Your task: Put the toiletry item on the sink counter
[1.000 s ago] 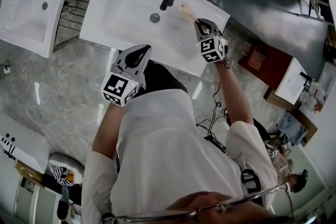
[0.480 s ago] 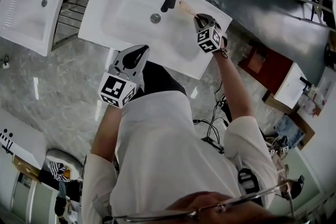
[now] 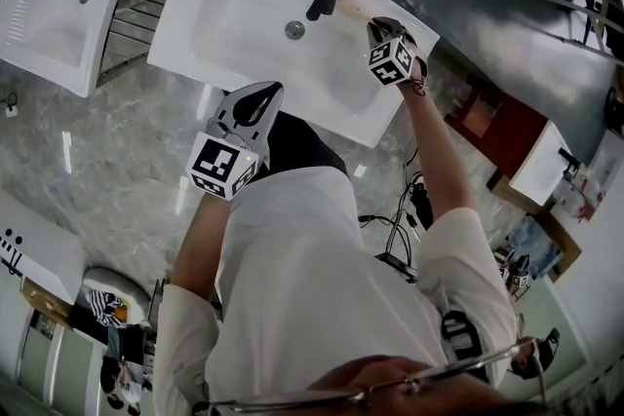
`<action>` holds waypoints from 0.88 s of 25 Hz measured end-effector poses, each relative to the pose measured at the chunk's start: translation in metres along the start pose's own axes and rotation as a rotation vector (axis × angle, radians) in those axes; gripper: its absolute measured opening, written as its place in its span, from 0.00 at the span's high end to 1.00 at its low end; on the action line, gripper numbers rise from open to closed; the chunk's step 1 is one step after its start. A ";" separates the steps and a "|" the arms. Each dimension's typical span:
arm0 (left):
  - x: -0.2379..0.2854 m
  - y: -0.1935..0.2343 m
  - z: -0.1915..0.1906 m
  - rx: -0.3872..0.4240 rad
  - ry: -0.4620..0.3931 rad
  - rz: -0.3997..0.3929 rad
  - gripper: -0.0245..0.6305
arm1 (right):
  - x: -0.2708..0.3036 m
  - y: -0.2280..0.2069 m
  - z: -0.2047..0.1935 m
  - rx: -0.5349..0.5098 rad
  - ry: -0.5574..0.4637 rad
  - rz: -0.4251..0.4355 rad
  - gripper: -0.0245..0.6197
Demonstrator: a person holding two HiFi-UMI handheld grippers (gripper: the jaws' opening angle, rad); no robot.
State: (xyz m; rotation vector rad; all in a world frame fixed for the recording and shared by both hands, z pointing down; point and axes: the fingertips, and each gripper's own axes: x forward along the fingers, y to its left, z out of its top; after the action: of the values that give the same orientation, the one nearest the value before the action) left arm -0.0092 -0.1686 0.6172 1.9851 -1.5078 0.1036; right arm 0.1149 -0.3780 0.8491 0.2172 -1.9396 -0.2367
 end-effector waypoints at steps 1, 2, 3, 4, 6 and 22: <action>-0.001 0.001 0.000 -0.002 0.000 0.001 0.96 | 0.001 -0.001 0.000 -0.001 0.002 -0.001 0.88; -0.001 0.001 -0.001 -0.003 -0.001 0.003 0.96 | 0.002 -0.001 0.001 0.001 0.004 0.000 0.88; -0.002 0.002 -0.001 -0.004 -0.001 0.005 0.96 | 0.003 -0.002 0.000 0.005 0.007 0.003 0.86; -0.003 0.003 -0.001 -0.005 -0.001 0.007 0.96 | 0.004 -0.002 0.000 0.009 0.012 0.008 0.83; -0.005 0.004 -0.001 -0.006 -0.002 0.012 0.96 | 0.006 -0.002 -0.001 0.018 0.022 0.020 0.77; -0.007 0.007 -0.002 0.007 -0.001 0.006 0.96 | -0.009 -0.004 0.003 0.050 0.012 0.032 0.66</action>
State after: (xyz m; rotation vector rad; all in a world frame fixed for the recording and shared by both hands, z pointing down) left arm -0.0174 -0.1628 0.6193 1.9859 -1.5165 0.1105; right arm 0.1152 -0.3789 0.8387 0.2193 -1.9369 -0.1656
